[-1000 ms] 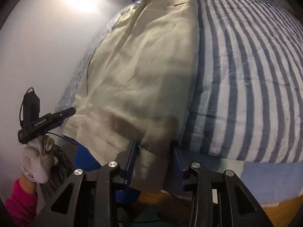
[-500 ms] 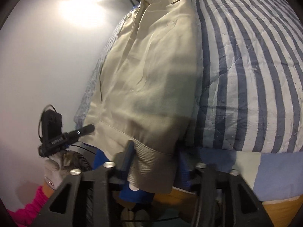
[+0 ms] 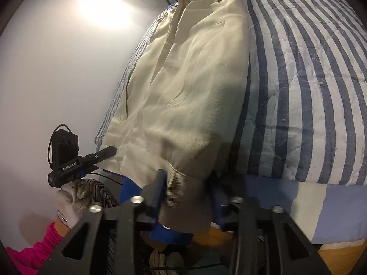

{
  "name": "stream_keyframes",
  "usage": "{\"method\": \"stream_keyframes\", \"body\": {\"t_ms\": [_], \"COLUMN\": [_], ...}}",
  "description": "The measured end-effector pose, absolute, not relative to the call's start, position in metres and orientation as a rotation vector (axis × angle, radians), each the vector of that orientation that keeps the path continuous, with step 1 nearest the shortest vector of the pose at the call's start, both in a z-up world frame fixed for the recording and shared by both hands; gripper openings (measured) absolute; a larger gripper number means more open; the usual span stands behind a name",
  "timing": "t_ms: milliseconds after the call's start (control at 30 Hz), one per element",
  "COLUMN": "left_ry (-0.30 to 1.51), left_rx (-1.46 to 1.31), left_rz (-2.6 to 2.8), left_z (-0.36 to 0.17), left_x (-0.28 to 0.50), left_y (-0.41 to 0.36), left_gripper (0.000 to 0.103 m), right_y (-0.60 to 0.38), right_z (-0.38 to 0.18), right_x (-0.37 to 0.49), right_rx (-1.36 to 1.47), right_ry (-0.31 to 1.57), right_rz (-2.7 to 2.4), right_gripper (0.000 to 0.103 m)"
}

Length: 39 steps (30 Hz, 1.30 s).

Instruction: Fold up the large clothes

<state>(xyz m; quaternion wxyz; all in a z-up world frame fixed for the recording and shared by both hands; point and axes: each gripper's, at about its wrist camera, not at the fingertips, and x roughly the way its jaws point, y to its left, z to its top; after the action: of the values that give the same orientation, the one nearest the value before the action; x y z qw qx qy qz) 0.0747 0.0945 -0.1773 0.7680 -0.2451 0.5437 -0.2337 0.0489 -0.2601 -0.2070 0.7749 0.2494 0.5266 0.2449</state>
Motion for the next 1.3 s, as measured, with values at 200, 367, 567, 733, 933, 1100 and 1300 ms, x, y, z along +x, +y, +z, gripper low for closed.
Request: {"method": "stream_keyframes", "body": {"t_ms": [200,367,567,733,933,1100,1300], "left_ry": [1.141,1.104,1.026,0.971,0.925,0.932,0.961], "left_rx": [-0.624,-0.681,-0.691,-0.715,-0.718,-0.769,-0.795], "left_rz": [-0.535,-0.559,-0.585,-0.580,-0.538,-0.487,-0.421], "left_z": [-0.161,-0.140,-0.105,-0.081,-0.069,-0.086,-0.114], "left_x": [0.075,0.086,0.113,0.147,0.199,0.250,0.290], "left_y": [0.095,0.092,0.079,0.073,0.064,0.058,0.058], "left_gripper": [0.022,0.021,0.021,0.021,0.021,0.021,0.021], "right_y": [-0.270,-0.282,-0.292,-0.300,-0.318,-0.327,-0.336], "right_z": [-0.196,-0.187,-0.165,-0.142,-0.127,-0.129,-0.149], "right_x": [0.048,0.051,0.064,0.085,0.132,0.187,0.233], "right_rx": [0.644,0.746,0.814,0.845,0.903,0.954,0.997], "right_ry": [1.101,1.051,0.978,0.915,0.859,0.853,0.892], "right_rz": [0.570,0.609,0.647,0.655,0.618,0.563,0.496], "right_gripper": [0.012,0.008,0.007,0.007,0.007,0.007,0.007]}}
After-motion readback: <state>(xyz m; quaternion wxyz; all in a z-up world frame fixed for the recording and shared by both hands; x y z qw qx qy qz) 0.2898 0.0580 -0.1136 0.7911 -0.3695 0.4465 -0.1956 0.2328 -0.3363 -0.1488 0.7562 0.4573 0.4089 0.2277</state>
